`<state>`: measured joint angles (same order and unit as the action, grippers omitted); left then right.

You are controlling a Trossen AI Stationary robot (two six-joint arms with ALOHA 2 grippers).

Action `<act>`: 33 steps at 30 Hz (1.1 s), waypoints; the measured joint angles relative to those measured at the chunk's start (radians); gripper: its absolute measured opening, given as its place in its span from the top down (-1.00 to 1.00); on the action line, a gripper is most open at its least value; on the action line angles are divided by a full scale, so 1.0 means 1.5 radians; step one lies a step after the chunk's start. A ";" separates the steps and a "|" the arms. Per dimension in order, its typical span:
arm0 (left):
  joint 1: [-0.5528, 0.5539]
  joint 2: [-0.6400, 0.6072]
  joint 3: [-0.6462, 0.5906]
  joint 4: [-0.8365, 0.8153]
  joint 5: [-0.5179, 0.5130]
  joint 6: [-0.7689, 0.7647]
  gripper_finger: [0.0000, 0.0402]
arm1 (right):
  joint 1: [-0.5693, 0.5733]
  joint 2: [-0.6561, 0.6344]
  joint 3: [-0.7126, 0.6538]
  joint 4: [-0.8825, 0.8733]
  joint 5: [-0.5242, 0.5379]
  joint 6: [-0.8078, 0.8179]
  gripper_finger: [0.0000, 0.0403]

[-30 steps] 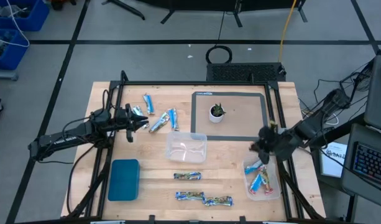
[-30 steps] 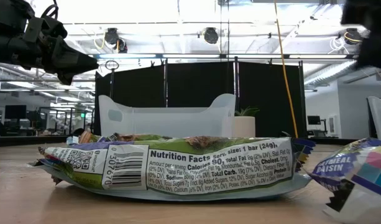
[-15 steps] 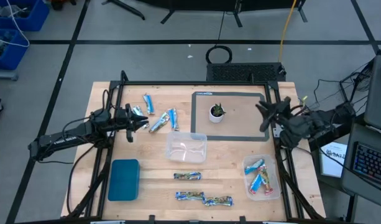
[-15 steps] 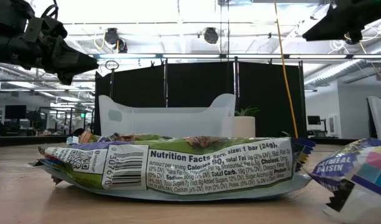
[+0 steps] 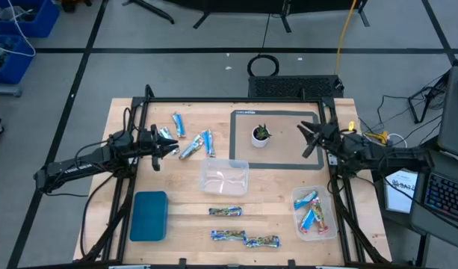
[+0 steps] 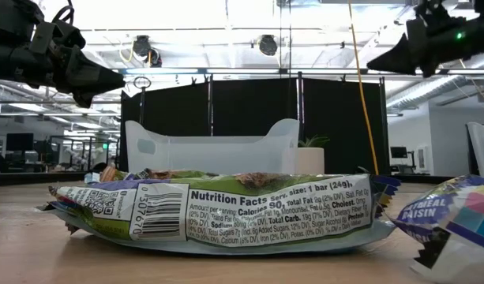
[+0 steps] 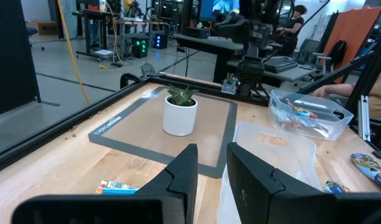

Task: Pick and place Granola Bars by type
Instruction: Put the orange granola bar into the blue bin

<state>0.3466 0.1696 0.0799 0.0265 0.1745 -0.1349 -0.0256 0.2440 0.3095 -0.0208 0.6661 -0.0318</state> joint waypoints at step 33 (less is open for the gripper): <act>0.000 0.000 0.000 0.000 0.000 0.000 0.54 | -0.075 -0.117 -0.172 0.087 -0.324 -0.040 0.59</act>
<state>0.3466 0.1699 0.0799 0.0269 0.1745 -0.1352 -0.1379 0.0689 0.0513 0.1096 0.1794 -0.0914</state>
